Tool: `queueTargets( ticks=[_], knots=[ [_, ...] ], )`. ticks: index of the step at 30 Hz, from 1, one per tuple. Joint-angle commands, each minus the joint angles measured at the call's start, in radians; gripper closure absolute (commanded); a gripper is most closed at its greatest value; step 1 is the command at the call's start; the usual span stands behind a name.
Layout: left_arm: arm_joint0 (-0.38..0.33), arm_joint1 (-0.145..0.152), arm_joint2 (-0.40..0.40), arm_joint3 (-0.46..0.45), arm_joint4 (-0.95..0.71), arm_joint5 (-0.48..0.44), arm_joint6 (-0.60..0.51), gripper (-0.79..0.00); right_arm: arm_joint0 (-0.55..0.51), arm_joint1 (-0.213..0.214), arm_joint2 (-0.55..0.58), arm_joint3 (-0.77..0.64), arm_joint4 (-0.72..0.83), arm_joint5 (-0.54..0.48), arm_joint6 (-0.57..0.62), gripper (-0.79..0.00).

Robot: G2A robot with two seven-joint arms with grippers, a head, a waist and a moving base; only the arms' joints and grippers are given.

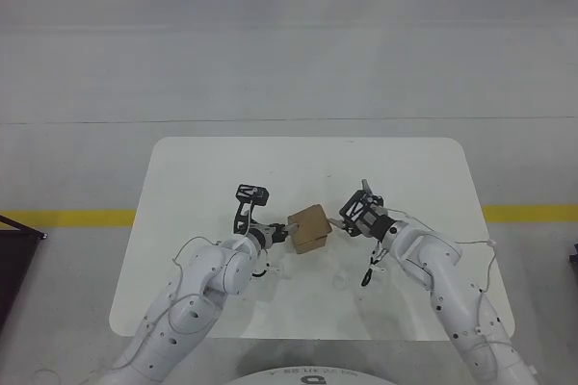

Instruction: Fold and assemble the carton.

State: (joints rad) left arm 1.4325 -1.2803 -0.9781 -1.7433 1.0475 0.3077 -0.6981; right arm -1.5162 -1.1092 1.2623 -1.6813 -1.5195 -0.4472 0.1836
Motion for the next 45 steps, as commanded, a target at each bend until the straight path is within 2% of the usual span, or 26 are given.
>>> queueTargets(
  ticks=[1, 6, 11, 14, 45],
  knots=[
    [-0.001, -0.001, -0.001, 0.001, 0.000, -0.002, -0.001, -0.785, 0.005, -0.001, -0.006, 0.005, 0.003, 0.001, 0.001, -0.785],
    [-0.002, -0.002, -0.003, 0.002, 0.001, 0.000, -0.004, -0.785, 0.021, -0.004, -0.028, 0.022, 0.010, -0.012, 0.010, -0.785],
    [-0.004, -0.004, -0.006, 0.008, -0.003, -0.002, -0.006, -0.785, 0.040, -0.010, -0.038, 0.063, 0.119, -0.065, -0.027, -0.785],
    [-0.005, -0.005, -0.008, 0.010, -0.004, -0.003, -0.006, -0.785, 0.049, -0.010, -0.043, 0.074, 0.122, -0.072, -0.026, -0.785],
    [-0.015, -0.014, -0.015, 0.020, 0.002, -0.016, -0.018, -0.785, 0.057, -0.009, -0.048, 0.094, 0.087, -0.005, 0.002, -0.785]
  ],
)
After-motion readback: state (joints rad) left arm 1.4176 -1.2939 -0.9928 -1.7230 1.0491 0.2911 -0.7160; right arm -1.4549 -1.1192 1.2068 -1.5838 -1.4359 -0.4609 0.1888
